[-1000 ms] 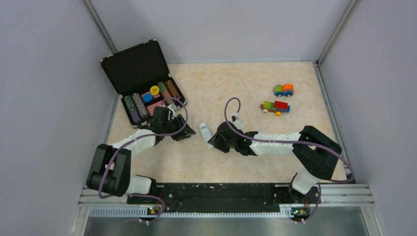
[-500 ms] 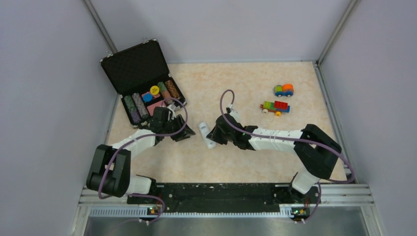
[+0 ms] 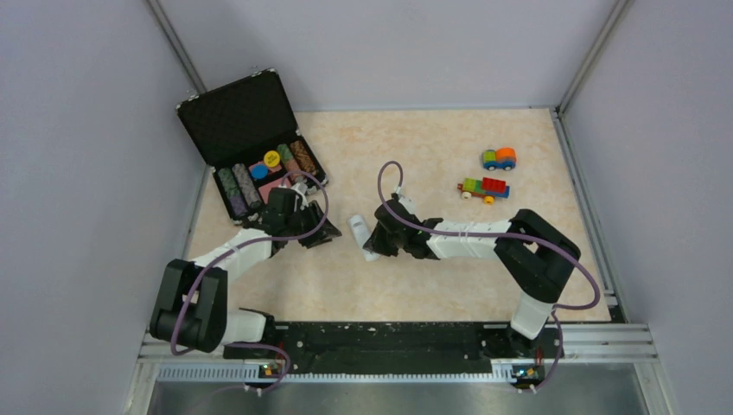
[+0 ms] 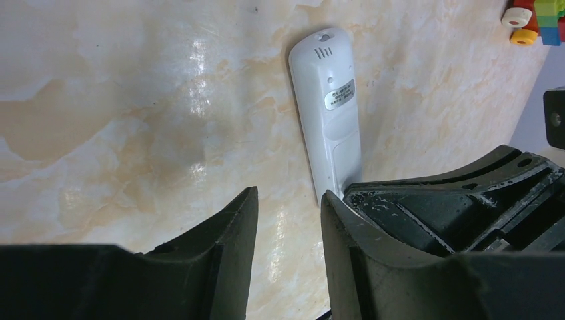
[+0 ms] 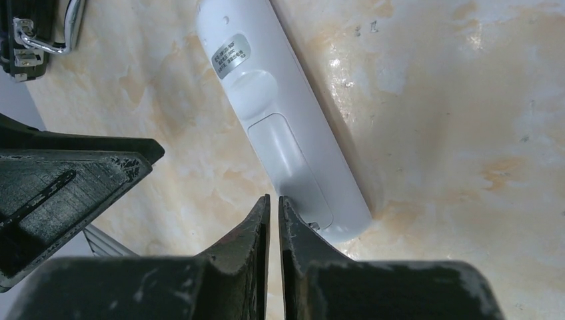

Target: Load the batteries into the remote control

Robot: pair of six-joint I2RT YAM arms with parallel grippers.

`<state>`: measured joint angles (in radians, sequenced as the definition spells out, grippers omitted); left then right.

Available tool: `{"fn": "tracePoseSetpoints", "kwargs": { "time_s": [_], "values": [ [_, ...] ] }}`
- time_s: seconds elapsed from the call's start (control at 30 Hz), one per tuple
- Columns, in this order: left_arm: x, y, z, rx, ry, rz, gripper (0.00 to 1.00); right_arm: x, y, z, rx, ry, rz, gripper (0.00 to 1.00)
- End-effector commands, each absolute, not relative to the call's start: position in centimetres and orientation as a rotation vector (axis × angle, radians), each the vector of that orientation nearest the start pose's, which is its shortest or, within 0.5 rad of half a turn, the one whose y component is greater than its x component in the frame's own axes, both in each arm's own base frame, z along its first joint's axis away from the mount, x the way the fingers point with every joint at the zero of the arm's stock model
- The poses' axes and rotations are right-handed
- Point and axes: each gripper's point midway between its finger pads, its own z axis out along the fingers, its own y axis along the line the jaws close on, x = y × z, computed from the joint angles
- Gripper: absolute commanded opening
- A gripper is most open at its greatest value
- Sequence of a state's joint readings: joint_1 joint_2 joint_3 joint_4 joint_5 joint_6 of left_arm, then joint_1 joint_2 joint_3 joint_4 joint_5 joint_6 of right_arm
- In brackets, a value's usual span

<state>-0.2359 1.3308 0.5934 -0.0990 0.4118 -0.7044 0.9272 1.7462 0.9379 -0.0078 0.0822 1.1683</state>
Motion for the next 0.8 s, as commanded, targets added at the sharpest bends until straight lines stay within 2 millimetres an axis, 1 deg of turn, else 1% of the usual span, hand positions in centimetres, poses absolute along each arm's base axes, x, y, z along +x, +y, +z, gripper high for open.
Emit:
{"fn": "tracePoseSetpoints", "kwargs": {
  "time_s": [0.0, 0.1, 0.17, 0.23, 0.27, 0.33, 0.4, 0.47, 0.5, 0.53, 0.6, 0.7, 0.73, 0.77],
  "values": [
    [28.7, -16.2, 8.2, -0.353, 2.429, -0.898, 0.45, 25.4, 36.6, 5.4, 0.279, 2.529, 0.788, 0.10],
    [28.7, -16.0, 8.9, -0.344, 2.419, -0.879, 0.46, 26.2, 37.3, 8.5, 0.213, 2.464, 0.817, 0.14],
    [28.8, -15.6, 9.4, -0.340, 2.410, -0.858, 0.46, 26.8, 37.6, 10.9, 0.168, 2.417, 0.830, 0.22],
    [28.7, -15.2, 10.0, -0.336, 2.402, -0.830, 0.48, 27.1, 37.6, 12.0, 0.100, 2.398, 0.810, 0.37],
    [28.7, -15.0, 10.3, -0.339, 2.395, -0.816, 0.48, 27.2, 37.4, 12.2, 0.072, 2.397, 0.786, 0.46],
    [28.6, -14.3, 10.9, -0.345, 2.382, -0.776, 0.49, 27.3, 36.6, 11.6, 0.013, 2.407, 0.707, 0.56],
    [28.4, -13.3, 11.6, -0.369, 2.366, -0.718, 0.50, 27.4, 35.7, 10.4, -0.067, 2.422, 0.612, 0.65],
    [28.0, -11.8, 12.2, -0.417, 2.352, -0.627, 0.52, 27.5, 34.8, 9.0, -0.156, 2.440, 0.515, 0.70],
    [27.7, -10.7, 12.5, -0.465, 2.347, -0.559, 0.54, 27.6, 34.5, 8.2, -0.207, 2.450, 0.471, 0.71],
    [27.3, -9.6, 12.7, -0.504, 2.341, -0.492, 0.58, 27.7, 34.2, 7.7, -0.251, 2.455, 0.427, 0.72],
    [26.7, -8.1, 14.0, -0.535, 2.296, -0.414, 0.64, 27.7, 34.1, 6.5, -0.336, 2.468, 0.357, 0.73],
    [25.9, -6.7, 15.4, -0.560, 2.240, -0.358, 0.76, 27.5, 35.0, 5.7, -0.447, 2.450, 0.293, 0.74],
    [25.6, -6.2, 15.8, -0.571, 2.221, -0.335, 0.88, 27.2, 35.8, 5.9, -0.485, 2.431, 0.289, 0.74],
    [25.5, -6.0, 16.4, -0.573, 2.197, -0.333, 0.93, 27.0, 36.2, 5.6, -0.509, 2.431, 0.283, 0.75]
  ]
}}
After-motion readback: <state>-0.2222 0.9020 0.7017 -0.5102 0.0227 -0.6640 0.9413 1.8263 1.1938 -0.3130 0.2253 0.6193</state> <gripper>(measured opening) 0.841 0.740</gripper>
